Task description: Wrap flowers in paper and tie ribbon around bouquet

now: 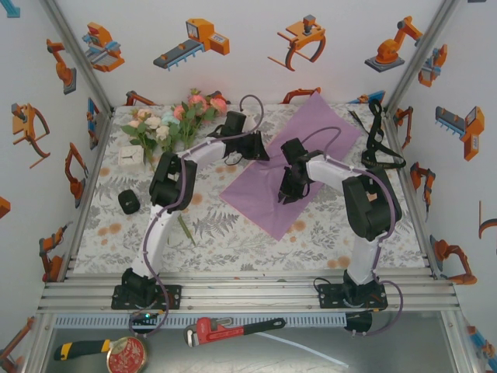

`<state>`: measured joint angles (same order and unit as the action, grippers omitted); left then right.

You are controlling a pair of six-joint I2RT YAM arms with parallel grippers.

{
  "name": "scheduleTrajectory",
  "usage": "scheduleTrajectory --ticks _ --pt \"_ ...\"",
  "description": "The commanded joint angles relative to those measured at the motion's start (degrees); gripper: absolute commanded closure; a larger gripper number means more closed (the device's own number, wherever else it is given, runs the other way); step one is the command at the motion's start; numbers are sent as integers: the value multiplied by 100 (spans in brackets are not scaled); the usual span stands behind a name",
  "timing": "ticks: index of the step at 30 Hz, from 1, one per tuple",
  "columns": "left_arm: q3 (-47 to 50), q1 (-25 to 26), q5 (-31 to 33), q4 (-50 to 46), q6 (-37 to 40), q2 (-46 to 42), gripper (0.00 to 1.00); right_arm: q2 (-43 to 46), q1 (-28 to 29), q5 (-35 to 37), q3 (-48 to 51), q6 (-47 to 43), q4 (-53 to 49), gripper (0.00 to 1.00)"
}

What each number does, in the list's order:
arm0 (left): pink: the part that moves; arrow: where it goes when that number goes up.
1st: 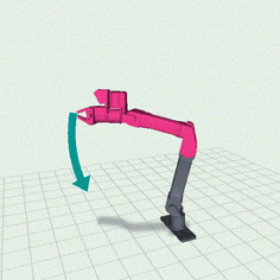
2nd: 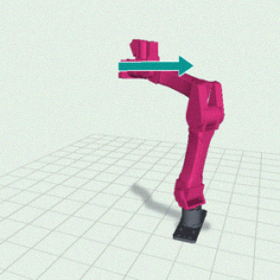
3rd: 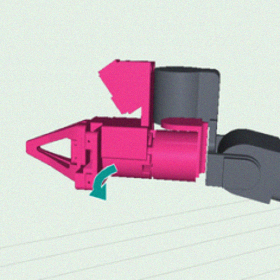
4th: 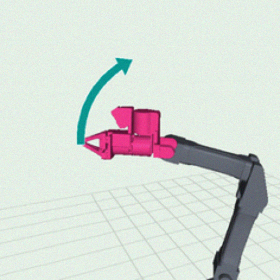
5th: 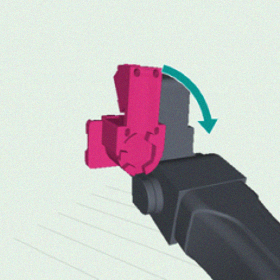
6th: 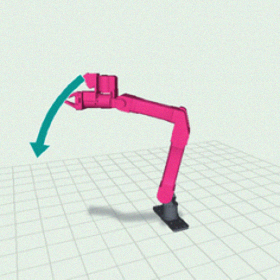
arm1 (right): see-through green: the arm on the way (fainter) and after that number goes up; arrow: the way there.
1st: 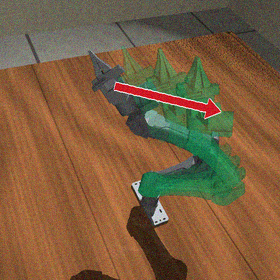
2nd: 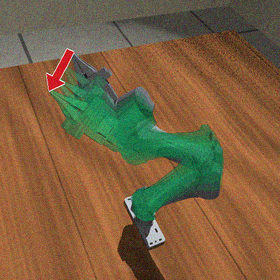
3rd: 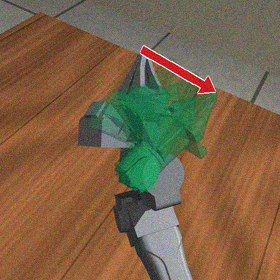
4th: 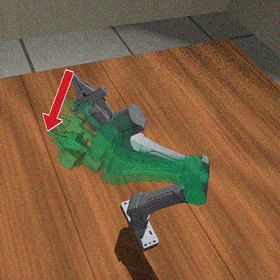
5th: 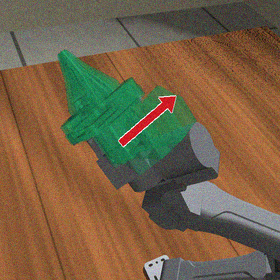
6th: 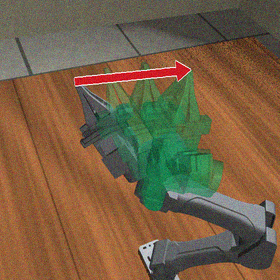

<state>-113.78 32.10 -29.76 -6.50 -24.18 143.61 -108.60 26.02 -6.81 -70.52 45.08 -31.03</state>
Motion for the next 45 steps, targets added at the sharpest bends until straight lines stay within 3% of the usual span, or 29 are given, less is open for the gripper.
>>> scheduleTrajectory --ticks 1,5,9,14,18,22,27,31,36,40,45 --pt "-321 99 323 -314 231 141 99 -185 9 21 -71 -134 -138 72" --pt "-297 35 128 -228 -69 -33 100 283 -131 139 -374 -254 -566 59" --pt "-199 -180 160 -589 -264 -667 100 1155 -671 273 -87 -237 -602 50" --pt "-194 -453 193 -1800 -175 -1689 100 1757 -1279 322 605 -140 -270 49" --pt "-982 -447 389 -3459 685 -2086 100 1599 -1280 -67 716 203 58 51" --pt "-2079 -227 361 -4467 687 -2023 100 1254 -1048 -333 666 432 600 54" --pt "-2620 440 272 -3927 -313 -1735 100 595 -620 -731 152 426 875 65" --pt "-2970 901 339 -3651 -880 -1050 100 503 -570 -961 339 685 1353 73" --pt "-2998 1101 387 -3692 -839 -499 100 1502 -1364 -884 1496 554 1211 67" --pt "-2814 1124 180 -3498 -1024 -224 100 2704 -2194 -666 2177 -121 319 67" --pt "-2762 1229 -86 -3255 -1490 146 100 3870 -2422 -289 2280 -437 -608 67"
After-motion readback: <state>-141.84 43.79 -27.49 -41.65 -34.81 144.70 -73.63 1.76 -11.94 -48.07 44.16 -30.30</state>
